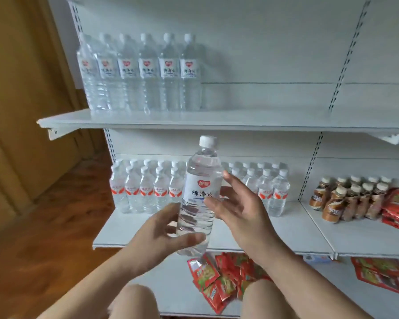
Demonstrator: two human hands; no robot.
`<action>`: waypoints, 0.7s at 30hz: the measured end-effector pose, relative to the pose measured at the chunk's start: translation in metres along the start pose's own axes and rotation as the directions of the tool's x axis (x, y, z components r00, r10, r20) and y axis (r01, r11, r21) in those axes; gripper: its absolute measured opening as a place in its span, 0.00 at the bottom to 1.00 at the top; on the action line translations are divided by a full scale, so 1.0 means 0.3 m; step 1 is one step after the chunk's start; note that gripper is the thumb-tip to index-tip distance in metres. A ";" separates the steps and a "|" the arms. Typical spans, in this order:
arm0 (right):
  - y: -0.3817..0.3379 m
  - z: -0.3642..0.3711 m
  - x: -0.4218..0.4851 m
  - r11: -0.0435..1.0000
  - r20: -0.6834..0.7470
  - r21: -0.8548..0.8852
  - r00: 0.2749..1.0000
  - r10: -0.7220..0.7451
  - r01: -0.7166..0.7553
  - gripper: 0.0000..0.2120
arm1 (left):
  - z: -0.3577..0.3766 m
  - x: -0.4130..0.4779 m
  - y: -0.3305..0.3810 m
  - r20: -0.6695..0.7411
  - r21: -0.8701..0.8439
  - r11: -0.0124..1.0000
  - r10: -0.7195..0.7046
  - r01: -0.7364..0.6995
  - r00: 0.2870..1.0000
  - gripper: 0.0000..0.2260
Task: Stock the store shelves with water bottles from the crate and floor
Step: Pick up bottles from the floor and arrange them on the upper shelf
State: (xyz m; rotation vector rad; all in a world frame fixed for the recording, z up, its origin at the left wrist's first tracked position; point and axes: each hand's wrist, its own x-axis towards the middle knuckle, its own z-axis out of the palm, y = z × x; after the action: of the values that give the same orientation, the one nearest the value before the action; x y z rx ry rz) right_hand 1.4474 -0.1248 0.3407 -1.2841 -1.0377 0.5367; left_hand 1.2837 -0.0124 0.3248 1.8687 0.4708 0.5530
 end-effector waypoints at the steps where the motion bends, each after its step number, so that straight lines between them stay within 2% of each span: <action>1: -0.056 -0.010 0.028 0.999 0.000 -0.013 0.999 -0.047 0.047 0.29 | -0.028 0.031 0.056 -0.003 0.025 0.998 0.053 -0.053 0.999 0.20; 4: -0.190 -0.042 0.134 0.981 0.006 -0.088 0.985 -0.171 0.171 0.32 | -0.083 0.123 0.200 -0.027 0.088 0.977 0.197 -0.194 0.980 0.26; 7: -0.288 -0.073 0.271 0.944 0.000 -0.193 0.962 -0.275 0.269 0.31 | -0.121 0.230 0.298 -0.154 0.091 0.954 0.296 -0.284 0.943 0.30; 10: -0.345 -0.099 0.408 0.897 0.040 -0.333 0.955 -0.293 0.289 0.34 | -0.141 0.351 0.366 -0.209 0.135 0.933 0.356 -0.334 0.911 0.29; 14: -0.369 -0.150 0.572 0.861 -0.022 -0.443 0.957 -0.288 0.249 0.43 | -0.170 0.531 0.408 -0.120 0.209 0.903 0.405 -0.375 0.907 0.28; 16: -0.358 -0.179 0.650 0.868 -0.070 -0.449 0.960 -0.271 0.212 0.44 | -0.200 0.616 0.414 -0.068 0.354 0.859 0.418 -0.370 0.906 0.30; 18: -0.335 -0.198 0.719 0.841 -0.100 -0.509 0.958 -0.269 0.183 0.37 | -0.232 0.690 0.406 -0.053 0.516 0.800 0.386 -0.306 0.921 0.29; 21: -0.295 -0.212 0.813 0.825 -0.147 -0.551 0.957 -0.249 0.130 0.24 | -0.275 0.791 0.384 -0.077 0.621 0.758 0.309 -0.196 0.948 0.20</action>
State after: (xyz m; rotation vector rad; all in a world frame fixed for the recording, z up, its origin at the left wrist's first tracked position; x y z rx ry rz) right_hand 1.5985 0.0202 0.5067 -1.6620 -1.1609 -0.0667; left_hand 1.4361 0.1436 0.4947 2.5463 0.5587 0.8250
